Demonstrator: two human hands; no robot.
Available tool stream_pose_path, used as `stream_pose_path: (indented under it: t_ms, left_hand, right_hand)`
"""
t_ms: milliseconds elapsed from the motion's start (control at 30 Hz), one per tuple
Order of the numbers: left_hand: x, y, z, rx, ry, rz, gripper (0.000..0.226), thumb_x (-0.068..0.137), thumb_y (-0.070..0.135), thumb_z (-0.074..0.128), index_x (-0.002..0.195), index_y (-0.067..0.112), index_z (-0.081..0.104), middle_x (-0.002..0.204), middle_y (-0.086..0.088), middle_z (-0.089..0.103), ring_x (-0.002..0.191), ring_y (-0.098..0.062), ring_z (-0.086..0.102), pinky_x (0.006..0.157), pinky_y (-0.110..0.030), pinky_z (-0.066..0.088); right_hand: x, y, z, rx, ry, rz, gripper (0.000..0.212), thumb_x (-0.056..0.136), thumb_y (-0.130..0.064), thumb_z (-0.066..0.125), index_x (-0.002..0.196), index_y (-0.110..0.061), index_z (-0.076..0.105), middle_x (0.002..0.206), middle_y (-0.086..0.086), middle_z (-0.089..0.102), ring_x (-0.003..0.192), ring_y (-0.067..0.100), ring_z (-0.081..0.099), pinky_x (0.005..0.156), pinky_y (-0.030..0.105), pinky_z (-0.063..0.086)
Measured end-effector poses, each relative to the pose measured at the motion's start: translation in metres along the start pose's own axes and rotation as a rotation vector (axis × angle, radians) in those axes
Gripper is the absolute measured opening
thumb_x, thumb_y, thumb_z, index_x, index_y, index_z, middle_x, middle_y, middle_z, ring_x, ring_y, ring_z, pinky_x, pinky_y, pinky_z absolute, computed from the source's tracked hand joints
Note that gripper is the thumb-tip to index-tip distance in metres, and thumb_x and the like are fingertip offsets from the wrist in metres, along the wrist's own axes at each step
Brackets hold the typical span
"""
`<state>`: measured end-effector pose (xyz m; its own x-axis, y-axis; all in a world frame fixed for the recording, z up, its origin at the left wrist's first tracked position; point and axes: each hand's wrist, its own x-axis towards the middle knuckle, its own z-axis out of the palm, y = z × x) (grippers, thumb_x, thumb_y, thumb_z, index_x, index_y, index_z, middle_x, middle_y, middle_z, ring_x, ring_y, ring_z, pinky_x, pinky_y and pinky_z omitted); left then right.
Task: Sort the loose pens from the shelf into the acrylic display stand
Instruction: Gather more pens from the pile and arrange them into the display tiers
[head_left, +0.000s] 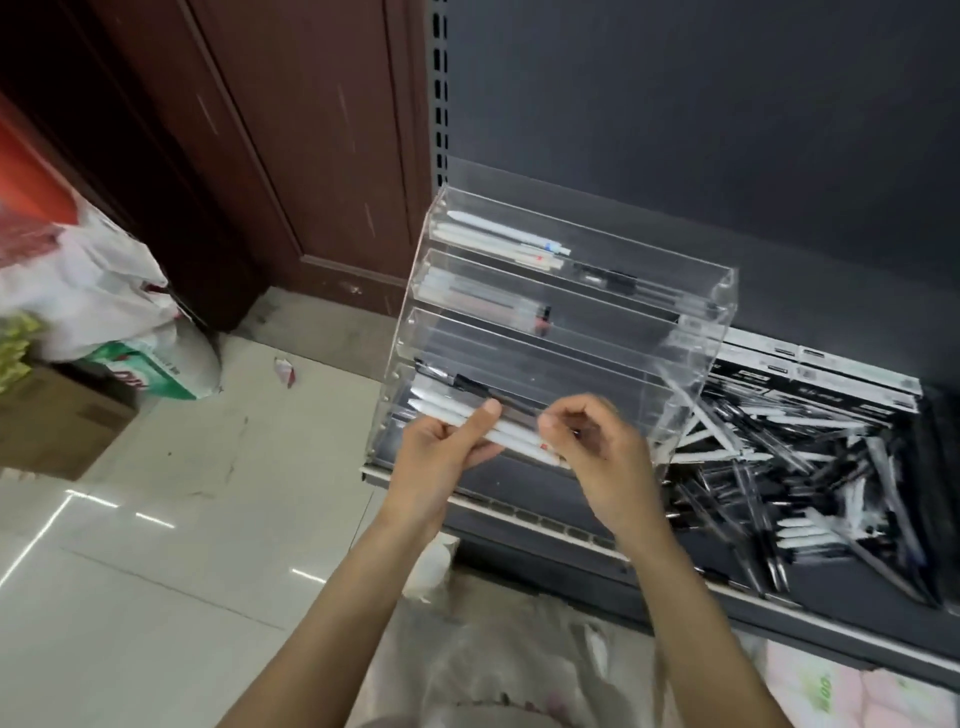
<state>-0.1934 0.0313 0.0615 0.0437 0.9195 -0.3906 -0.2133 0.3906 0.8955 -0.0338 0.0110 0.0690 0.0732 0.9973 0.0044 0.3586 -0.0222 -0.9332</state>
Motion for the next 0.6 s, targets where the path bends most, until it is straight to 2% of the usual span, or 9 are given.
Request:
stream_pose_path:
  t_ms: [33, 100, 167, 233, 333, 467, 500, 567, 600]
  left_hand:
    - [0.004, 0.005, -0.005, 0.003, -0.023, -0.005, 0.045, 0.077, 0.032, 0.072, 0.061, -0.005, 0.053, 0.068, -0.016, 0.039, 0.07, -0.032, 0.045, 0.064, -0.014, 0.051]
    - [0.012, 0.011, -0.011, -0.004, -0.065, -0.013, 0.035, 0.085, 0.021, 0.068, 0.06, -0.002, 0.06, 0.066, -0.017, 0.051, 0.069, -0.028, 0.057, 0.063, -0.012, 0.051]
    - [0.018, 0.02, -0.009, -0.069, -0.126, -0.029, 0.017, 0.088, 0.017, 0.063, 0.081, 0.006, 0.074, 0.082, -0.008, 0.072, 0.081, -0.013, 0.069, 0.067, -0.013, 0.052]
    - [0.026, 0.024, -0.009, -0.128, -0.153, -0.033, 0.018, 0.089, 0.016, 0.061, 0.097, 0.004, 0.072, 0.092, -0.004, 0.075, 0.094, -0.013, 0.07, 0.072, -0.016, 0.054]
    - [0.037, 0.031, -0.004, -0.155, -0.157, -0.052, 0.021, 0.089, 0.016, 0.06, 0.102, 0.004, 0.07, 0.095, -0.005, 0.075, 0.098, -0.015, 0.069, 0.074, -0.017, 0.054]
    - [0.045, 0.033, 0.011, -0.162, -0.185, -0.091, 0.017, 0.09, 0.017, 0.06, 0.097, 0.008, 0.071, 0.096, -0.006, 0.075, 0.098, -0.015, 0.069, 0.073, -0.016, 0.053]
    - [0.047, 0.033, 0.015, -0.161, -0.197, -0.093, 0.016, 0.09, 0.017, 0.06, 0.096, 0.008, 0.071, 0.096, -0.006, 0.075, 0.098, -0.015, 0.069, 0.073, -0.016, 0.053]
    - [0.052, 0.034, 0.024, -0.159, -0.209, -0.094, 0.016, 0.09, 0.017, 0.059, 0.094, 0.009, 0.071, 0.095, -0.005, 0.075, 0.095, -0.012, 0.069, 0.073, -0.015, 0.053]
    - [0.054, 0.034, 0.028, -0.162, -0.204, -0.099, 0.016, 0.089, 0.018, 0.06, 0.095, 0.008, 0.071, 0.095, -0.004, 0.075, 0.094, -0.011, 0.069, 0.072, -0.015, 0.053]
  right_hand:
    - [0.005, -0.004, 0.001, -0.032, -0.014, 0.002, 0.004, 0.086, -0.027, 0.065, 0.085, -0.023, 0.065, 0.084, -0.011, 0.065, 0.079, 0.01, 0.063, 0.071, 0.026, 0.05]
    - [0.012, -0.011, -0.002, -0.045, 0.012, 0.009, 0.002, 0.085, -0.021, 0.067, 0.085, -0.023, 0.068, 0.082, -0.012, 0.068, 0.078, 0.009, 0.063, 0.072, 0.025, 0.05]
    - [0.018, -0.018, -0.014, -0.014, 0.142, 0.014, 0.006, 0.084, -0.019, 0.067, 0.086, -0.024, 0.069, 0.081, -0.013, 0.069, 0.077, 0.008, 0.063, 0.071, 0.021, 0.049]
    - [0.028, -0.021, -0.036, -0.045, 0.313, -0.021, 0.008, 0.084, -0.019, 0.067, 0.088, -0.026, 0.069, 0.083, -0.018, 0.069, 0.08, 0.003, 0.062, 0.074, 0.018, 0.047]
    - [0.052, -0.019, -0.079, -0.228, 0.506, -0.086, 0.01, 0.088, -0.023, 0.064, 0.096, -0.025, 0.07, 0.09, -0.015, 0.069, 0.084, 0.007, 0.059, 0.076, 0.025, 0.044]
    - [0.093, -0.007, -0.119, -0.561, 0.552, -0.114, 0.015, 0.088, -0.026, 0.063, 0.096, -0.018, 0.073, 0.087, -0.015, 0.063, 0.092, 0.019, 0.054, 0.078, 0.009, 0.034]
    - [0.102, -0.003, -0.123, -0.596, 0.548, -0.106, 0.015, 0.087, -0.025, 0.064, 0.095, -0.017, 0.074, 0.082, -0.017, 0.061, 0.095, 0.023, 0.053, 0.08, 0.011, 0.034]
    - [0.117, 0.006, -0.127, -0.647, 0.521, -0.107, 0.014, 0.085, -0.026, 0.067, 0.094, -0.018, 0.075, 0.073, -0.021, 0.055, 0.097, 0.027, 0.05, 0.087, 0.027, 0.037]
    - [0.123, 0.009, -0.128, -0.687, 0.492, -0.11, 0.014, 0.084, -0.027, 0.068, 0.093, -0.02, 0.075, 0.071, -0.018, 0.058, 0.097, 0.027, 0.049, 0.088, 0.032, 0.036]
